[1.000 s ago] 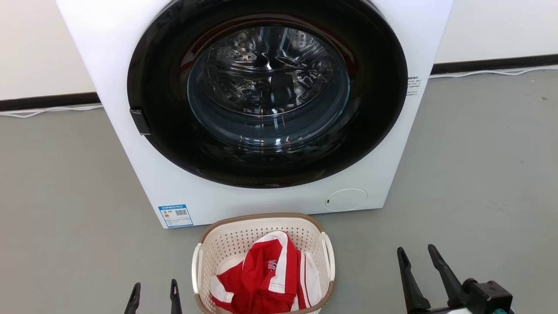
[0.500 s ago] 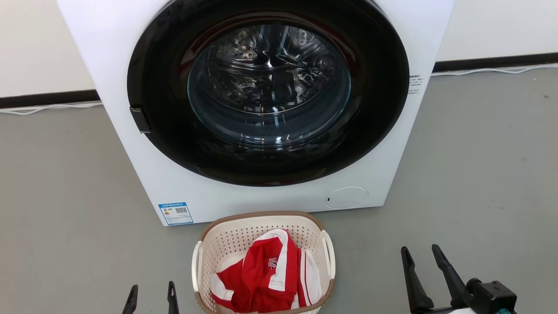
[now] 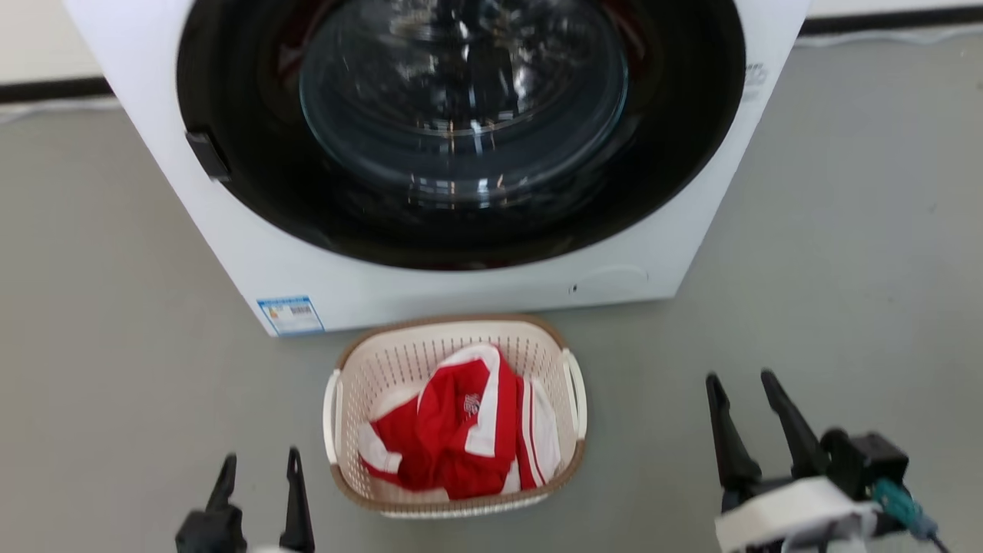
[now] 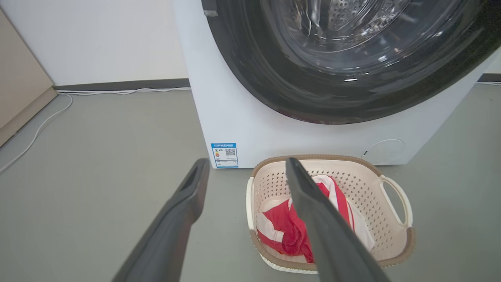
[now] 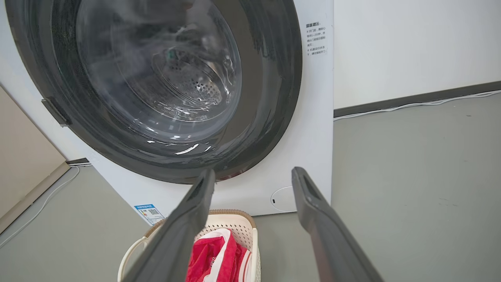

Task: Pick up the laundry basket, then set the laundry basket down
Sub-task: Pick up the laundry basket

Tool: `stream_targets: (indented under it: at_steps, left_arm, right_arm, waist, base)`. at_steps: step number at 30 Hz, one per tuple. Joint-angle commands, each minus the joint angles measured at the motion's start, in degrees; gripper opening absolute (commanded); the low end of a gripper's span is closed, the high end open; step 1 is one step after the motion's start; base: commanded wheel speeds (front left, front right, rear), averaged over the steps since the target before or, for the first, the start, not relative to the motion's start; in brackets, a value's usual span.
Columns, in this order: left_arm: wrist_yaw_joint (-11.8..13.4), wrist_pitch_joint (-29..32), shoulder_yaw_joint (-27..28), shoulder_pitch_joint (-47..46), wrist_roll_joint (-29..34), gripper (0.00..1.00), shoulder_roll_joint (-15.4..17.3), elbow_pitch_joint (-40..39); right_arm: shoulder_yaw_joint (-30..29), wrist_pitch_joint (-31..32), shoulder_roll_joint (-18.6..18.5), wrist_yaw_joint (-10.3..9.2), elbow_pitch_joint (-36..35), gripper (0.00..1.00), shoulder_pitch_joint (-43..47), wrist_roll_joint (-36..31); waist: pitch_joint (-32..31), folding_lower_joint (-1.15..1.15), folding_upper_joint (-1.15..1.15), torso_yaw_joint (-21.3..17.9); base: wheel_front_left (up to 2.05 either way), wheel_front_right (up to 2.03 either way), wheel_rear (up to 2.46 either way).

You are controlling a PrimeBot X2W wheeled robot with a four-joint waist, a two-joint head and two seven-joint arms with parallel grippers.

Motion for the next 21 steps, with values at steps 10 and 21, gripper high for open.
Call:
stream_targets:
  at_steps: [10,21]
  left_arm:
    - [-2.65,-0.35,2.52,-16.83,0.76,1.00,1.04,8.26]
    - [-4.22,-0.35,3.48,-33.04,1.40,1.00,1.41,20.16]
  right_arm:
    - [0.79,-0.38,-0.18,0.37,5.49,1.00,-13.53,-0.03]
    - [0.61,-0.38,-0.18,0.37,15.20,1.00,-27.22,0.03]
  waist:
    - [15.22,0.00,0.00,0.93]
    - [29.73,0.00,0.00,2.29]
  base:
    - [0.00,0.00,0.00]
    - [0.00,0.00,0.00]
